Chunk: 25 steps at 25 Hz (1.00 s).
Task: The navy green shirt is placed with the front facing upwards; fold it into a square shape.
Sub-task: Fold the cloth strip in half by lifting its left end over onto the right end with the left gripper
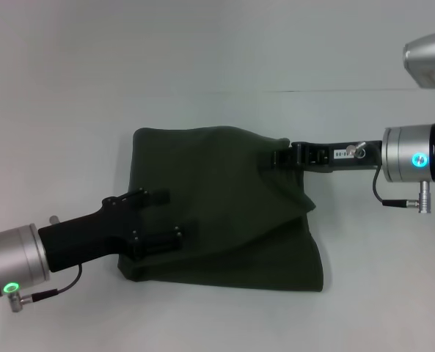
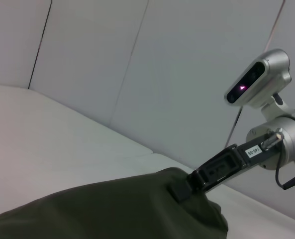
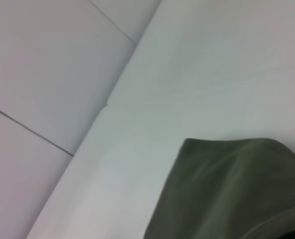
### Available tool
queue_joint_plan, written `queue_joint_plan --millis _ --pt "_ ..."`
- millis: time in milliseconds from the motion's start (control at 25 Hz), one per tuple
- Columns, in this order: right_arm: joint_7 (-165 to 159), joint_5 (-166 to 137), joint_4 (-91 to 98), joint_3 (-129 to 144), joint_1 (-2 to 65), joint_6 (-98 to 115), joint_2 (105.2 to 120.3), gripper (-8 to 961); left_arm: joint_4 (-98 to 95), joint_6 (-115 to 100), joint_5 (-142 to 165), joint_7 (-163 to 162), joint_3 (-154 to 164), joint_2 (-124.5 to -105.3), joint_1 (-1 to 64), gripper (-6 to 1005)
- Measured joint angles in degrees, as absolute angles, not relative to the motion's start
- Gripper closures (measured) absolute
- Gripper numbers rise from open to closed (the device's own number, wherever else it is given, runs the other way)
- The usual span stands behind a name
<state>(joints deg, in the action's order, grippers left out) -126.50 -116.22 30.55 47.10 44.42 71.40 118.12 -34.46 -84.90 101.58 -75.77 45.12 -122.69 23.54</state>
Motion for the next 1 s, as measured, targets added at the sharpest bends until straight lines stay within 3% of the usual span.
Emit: queue_joint_plan --millis 1000 --pt "-126.49 -116.57 32.07 48.14 48.89 70.73 115.34 875 -34.1 -84.19 100.96 -76.22 44.21 -122.79 23.9 82"
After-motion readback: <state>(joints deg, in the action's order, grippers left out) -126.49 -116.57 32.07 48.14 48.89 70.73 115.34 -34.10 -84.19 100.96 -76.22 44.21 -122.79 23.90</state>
